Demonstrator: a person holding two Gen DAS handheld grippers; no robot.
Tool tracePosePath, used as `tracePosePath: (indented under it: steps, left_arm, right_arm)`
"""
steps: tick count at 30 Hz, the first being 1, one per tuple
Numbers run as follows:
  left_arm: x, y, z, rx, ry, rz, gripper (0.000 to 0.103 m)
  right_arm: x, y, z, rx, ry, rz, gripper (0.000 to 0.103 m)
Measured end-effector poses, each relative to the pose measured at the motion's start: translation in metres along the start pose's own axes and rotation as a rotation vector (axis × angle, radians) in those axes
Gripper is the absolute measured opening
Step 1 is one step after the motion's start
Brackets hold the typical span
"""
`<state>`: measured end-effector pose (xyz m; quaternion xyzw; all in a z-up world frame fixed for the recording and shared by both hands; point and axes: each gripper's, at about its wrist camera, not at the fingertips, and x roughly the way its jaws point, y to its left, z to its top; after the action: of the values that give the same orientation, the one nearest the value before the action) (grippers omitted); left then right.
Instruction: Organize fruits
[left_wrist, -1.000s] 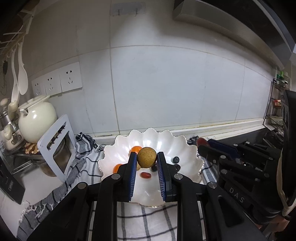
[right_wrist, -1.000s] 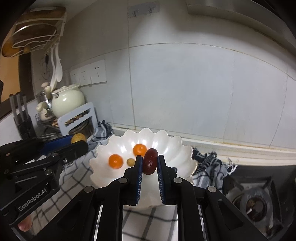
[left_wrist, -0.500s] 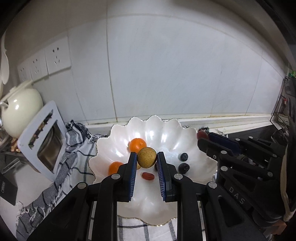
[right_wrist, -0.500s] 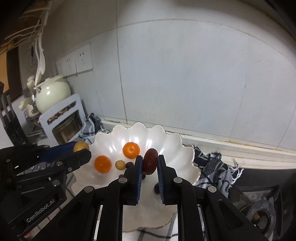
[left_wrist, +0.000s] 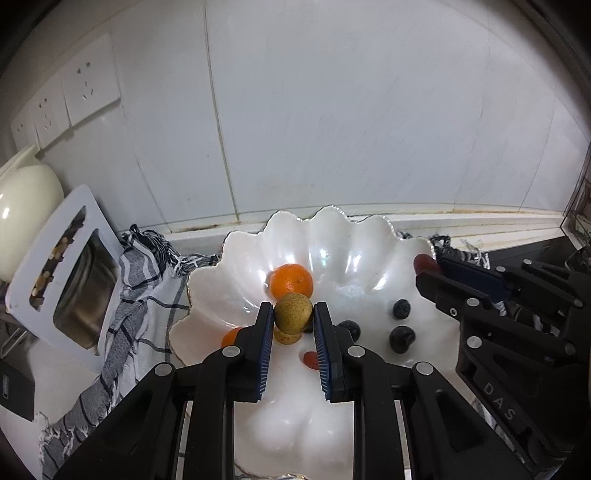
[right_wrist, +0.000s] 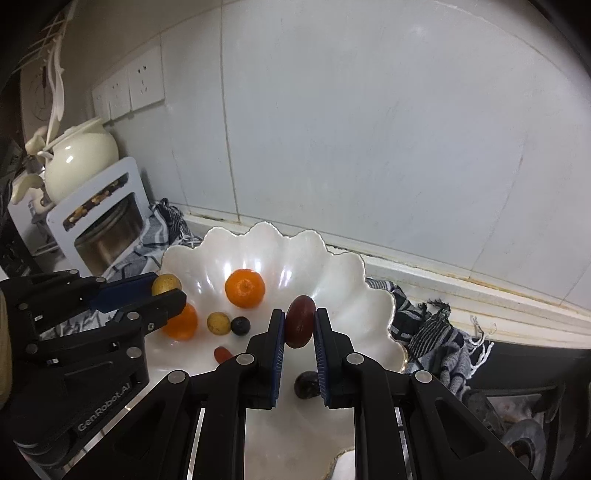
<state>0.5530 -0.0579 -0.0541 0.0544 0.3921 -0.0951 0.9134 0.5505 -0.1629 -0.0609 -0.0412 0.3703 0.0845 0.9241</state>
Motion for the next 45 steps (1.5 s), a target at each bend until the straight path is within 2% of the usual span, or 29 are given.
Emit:
tracePosePath:
  steps: [7, 10, 12, 13, 17, 19, 22, 24, 26, 32, 39, 45]
  left_arm:
    - [0.017, 0.009, -0.004, -0.006, 0.028, -0.010, 0.025]
    - [0.018, 0.011, -0.005, 0.000, 0.029, -0.007, 0.037]
    - [0.018, 0.013, -0.006, -0.003, 0.031, 0.006, 0.041]
    - [0.016, 0.014, -0.006, -0.002, 0.030, 0.011, 0.042]
    - [0.003, 0.014, -0.007, 0.008, 0.003, 0.041, 0.050]
    - [-0.009, 0.014, -0.007, 0.004, -0.017, 0.060, 0.056]
    - [-0.028, 0.013, -0.011, 0.009, -0.052, 0.088, 0.060]
    - [-0.043, 0.012, -0.015, 0.010, -0.079, 0.104, 0.067]
    - [-0.059, 0.010, -0.020, 0.012, -0.108, 0.117, 0.069]
    - [-0.117, 0.004, -0.042, 0.011, -0.201, 0.156, 0.078]
    - [-0.181, -0.009, -0.075, 0.026, -0.302, 0.192, 0.088]
    - [-0.233, -0.018, -0.105, 0.015, -0.376, 0.207, 0.093]
  right_arm:
    - [0.020, 0.001, -0.001, 0.003, 0.053, -0.018, 0.018]
    - [0.026, -0.001, -0.003, 0.019, 0.069, -0.027, 0.018]
    - [0.028, -0.003, -0.005, 0.033, 0.083, -0.034, 0.024]
    - [0.028, -0.004, -0.006, 0.042, 0.088, -0.039, 0.032]
    - [0.021, -0.008, -0.009, 0.064, 0.084, -0.051, 0.036]
    - [0.014, -0.009, -0.011, 0.073, 0.076, -0.051, 0.042]
    - [-0.004, -0.010, -0.015, 0.077, 0.044, -0.067, 0.047]
    - [-0.020, -0.009, -0.018, 0.081, 0.019, -0.077, 0.050]
    - [-0.038, -0.007, -0.022, 0.085, -0.014, -0.089, 0.057]
    - [-0.100, 0.002, -0.039, 0.078, -0.118, -0.135, 0.065]
    - [-0.167, 0.014, -0.065, 0.069, -0.208, -0.152, 0.073]
    - [-0.213, 0.020, -0.089, 0.079, -0.262, -0.155, 0.074]
